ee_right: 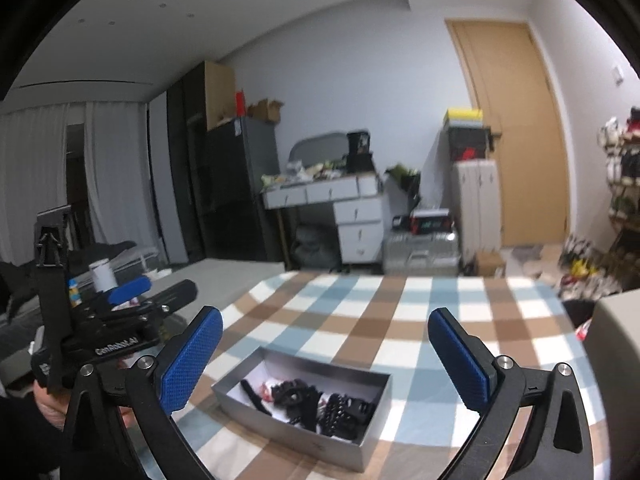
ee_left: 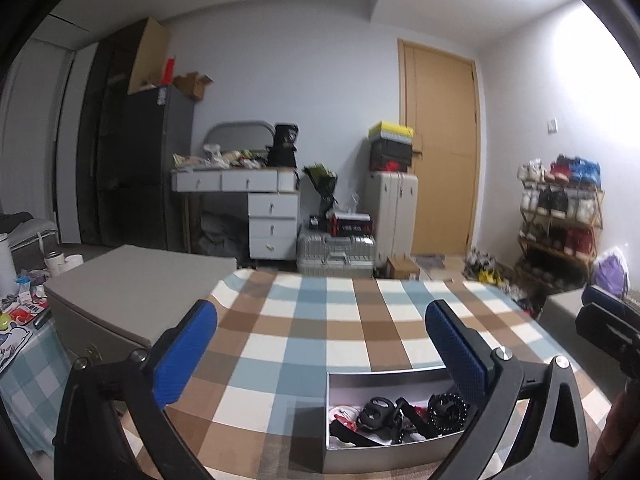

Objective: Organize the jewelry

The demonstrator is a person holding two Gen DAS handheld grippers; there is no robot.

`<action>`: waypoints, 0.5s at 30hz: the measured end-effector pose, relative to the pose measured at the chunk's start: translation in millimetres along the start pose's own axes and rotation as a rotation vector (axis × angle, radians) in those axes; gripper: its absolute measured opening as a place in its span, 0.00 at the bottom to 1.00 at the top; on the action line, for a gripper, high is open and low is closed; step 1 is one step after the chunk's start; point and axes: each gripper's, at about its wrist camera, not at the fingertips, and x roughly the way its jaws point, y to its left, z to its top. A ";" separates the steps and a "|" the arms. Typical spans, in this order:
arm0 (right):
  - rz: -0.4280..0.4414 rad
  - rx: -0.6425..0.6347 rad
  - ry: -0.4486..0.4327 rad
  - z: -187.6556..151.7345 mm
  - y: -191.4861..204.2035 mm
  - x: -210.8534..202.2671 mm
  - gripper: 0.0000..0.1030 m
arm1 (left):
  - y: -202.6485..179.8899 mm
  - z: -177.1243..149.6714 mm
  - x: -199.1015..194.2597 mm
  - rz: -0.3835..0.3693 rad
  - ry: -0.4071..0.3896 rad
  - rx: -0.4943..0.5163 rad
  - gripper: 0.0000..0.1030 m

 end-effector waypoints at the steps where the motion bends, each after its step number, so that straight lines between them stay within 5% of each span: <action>1: -0.009 -0.006 -0.007 -1.3 1.0 -0.7 1.00 | 1.9 -0.3 -1.3 0.004 -0.011 -0.005 0.99; 8: -0.077 -0.097 -0.036 -18.2 14.0 -6.7 1.00 | 11.7 -10.3 -9.7 0.058 -0.064 -0.006 0.99; 15: -0.148 -0.167 -0.044 -47.9 18.5 -6.0 1.00 | 21.3 -35.7 3.3 0.089 -0.019 0.000 0.99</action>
